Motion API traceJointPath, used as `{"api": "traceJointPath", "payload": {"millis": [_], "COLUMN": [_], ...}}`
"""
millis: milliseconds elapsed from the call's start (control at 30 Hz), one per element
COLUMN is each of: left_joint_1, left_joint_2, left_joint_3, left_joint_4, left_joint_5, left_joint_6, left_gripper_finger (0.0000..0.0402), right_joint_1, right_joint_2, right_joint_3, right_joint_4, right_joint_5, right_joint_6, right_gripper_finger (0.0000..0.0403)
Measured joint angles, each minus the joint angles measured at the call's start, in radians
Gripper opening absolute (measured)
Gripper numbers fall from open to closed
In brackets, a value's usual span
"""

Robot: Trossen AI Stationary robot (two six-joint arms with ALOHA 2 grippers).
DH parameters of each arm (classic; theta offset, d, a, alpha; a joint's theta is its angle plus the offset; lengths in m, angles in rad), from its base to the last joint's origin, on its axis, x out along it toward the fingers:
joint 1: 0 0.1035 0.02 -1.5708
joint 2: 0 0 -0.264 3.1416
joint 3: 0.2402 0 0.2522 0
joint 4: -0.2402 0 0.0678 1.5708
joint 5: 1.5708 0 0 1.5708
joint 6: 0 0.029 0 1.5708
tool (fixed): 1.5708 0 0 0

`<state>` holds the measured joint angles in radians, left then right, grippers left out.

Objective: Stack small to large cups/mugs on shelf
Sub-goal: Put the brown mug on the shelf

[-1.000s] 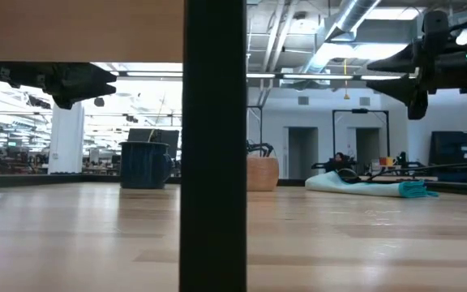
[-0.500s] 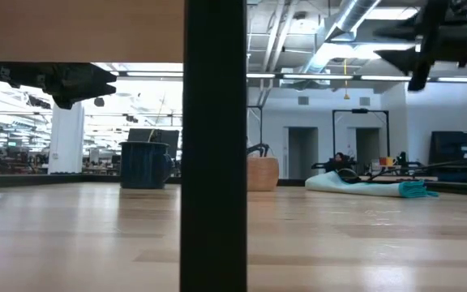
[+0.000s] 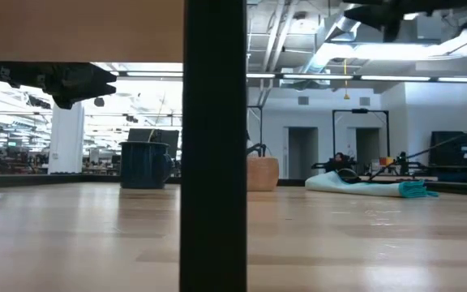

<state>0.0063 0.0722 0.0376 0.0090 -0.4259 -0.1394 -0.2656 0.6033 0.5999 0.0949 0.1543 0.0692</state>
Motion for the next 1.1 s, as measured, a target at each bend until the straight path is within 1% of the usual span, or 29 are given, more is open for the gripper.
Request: {"api": "traceJointPath", "payload": {"millis": [133, 233, 333, 433, 600, 800, 867, 1000, 1100], "left_joint_1": [0.0, 0.0, 0.0, 0.0, 0.0, 0.0, 0.0, 0.0, 0.0], "left_joint_2": [0.0, 0.0, 0.0, 0.0, 0.0, 0.0, 0.0, 0.0, 0.0], "left_joint_3": [0.0, 0.0, 0.0, 0.0, 0.0, 0.0, 0.0, 0.0, 0.0], "left_joint_4": [0.0, 0.0, 0.0, -0.001, -0.002, -0.002, -0.002, -0.002, -0.002], "left_joint_5": [0.0, 0.0, 0.0, 0.0, 0.0, 0.0, 0.0, 0.0, 0.0], "left_joint_6": [0.0, 0.0, 0.0, 0.0, -0.001, -0.001, -0.001, -0.002, -0.002], "left_gripper_finger": [0.0209, 0.0209, 0.0209, 0.0209, 0.0209, 0.0209, 0.0209, 0.0209, 0.0209], "right_joint_1": [-0.022, -0.041, -0.065, -0.102, -0.169, -0.207, -0.207, -0.206, -0.206], "right_joint_2": [0.146, 0.246, 0.343, 0.434, 0.573, 0.719, 0.76, 0.832, 0.885], "right_joint_3": [0.124, 0.214, 0.297, 0.38, 0.511, 0.65, 0.689, 0.76, 0.809], "right_joint_4": [-0.105, -0.146, -0.179, -0.234, -0.414, -0.61, -0.642, -0.686, -0.714], "right_joint_5": [0.0, 0.0, 0.002, 0.003, 0.003, 0.0, -0.004, -0.074, -0.089], "right_joint_6": [0.0, 0.004, 0.03, 0.088, 0.145, 0.174, 0.174, 0.147, 0.136], "right_gripper_finger": [0.0212, 0.0211, 0.0212, 0.0211, 0.0205, 0.0204, 0.0205, 0.0205, 0.0203]}}
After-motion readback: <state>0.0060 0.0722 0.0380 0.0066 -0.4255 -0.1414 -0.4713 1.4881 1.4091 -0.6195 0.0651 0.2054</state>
